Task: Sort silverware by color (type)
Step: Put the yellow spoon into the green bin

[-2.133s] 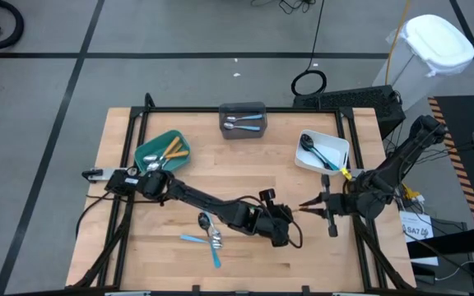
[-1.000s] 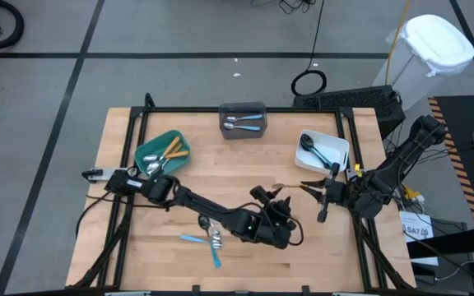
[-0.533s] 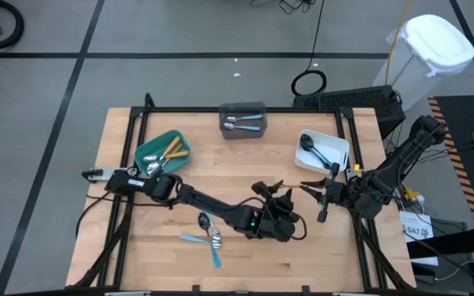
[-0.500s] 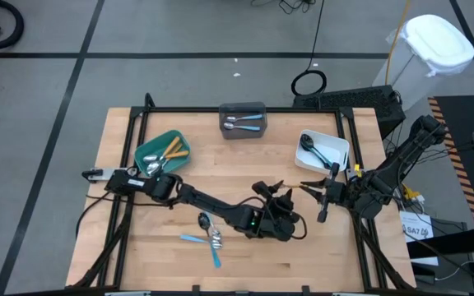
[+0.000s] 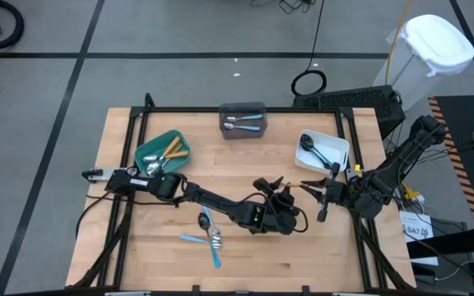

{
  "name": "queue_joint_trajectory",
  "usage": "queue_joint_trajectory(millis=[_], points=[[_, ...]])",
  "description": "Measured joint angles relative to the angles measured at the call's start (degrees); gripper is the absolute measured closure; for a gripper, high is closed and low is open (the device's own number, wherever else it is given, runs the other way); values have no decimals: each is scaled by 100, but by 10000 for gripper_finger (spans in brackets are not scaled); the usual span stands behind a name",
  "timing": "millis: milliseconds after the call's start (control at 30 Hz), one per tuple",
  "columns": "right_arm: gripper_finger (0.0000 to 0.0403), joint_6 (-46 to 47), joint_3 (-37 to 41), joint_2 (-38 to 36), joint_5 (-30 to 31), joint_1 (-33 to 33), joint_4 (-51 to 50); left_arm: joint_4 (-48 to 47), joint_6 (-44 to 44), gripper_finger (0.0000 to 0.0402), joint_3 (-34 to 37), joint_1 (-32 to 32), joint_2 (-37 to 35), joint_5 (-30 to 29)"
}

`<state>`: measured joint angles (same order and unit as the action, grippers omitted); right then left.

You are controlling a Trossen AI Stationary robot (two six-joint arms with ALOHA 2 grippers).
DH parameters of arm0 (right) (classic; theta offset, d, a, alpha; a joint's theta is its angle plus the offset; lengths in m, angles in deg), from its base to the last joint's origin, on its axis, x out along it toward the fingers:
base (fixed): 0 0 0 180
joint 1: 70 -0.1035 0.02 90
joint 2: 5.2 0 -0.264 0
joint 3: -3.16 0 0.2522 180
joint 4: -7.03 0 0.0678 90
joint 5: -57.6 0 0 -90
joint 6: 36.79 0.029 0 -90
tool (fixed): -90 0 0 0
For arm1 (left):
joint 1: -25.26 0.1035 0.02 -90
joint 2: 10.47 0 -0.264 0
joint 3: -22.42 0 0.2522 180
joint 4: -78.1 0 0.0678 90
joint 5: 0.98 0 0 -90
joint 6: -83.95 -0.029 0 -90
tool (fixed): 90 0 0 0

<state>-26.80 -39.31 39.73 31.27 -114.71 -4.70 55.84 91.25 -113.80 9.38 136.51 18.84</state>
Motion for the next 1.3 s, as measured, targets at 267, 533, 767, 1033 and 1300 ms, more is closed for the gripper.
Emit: queue_joint_trajectory(millis=[267,533,767,1033,1300], points=[[379,4,0,15,108,13,-18,452,-428,286,0,5,-5,-14],[379,3,0,19,112,13,-18,626,-382,289,0,136,-5,260],[379,-17,0,19,238,13,-67,673,-421,317,-1,111,-5,237],[377,-2,0,21,240,17,-90,643,-620,379,0,98,-5,272],[318,-23,-3,23,262,16,-123,673,-670,393,0,37,-5,261]])
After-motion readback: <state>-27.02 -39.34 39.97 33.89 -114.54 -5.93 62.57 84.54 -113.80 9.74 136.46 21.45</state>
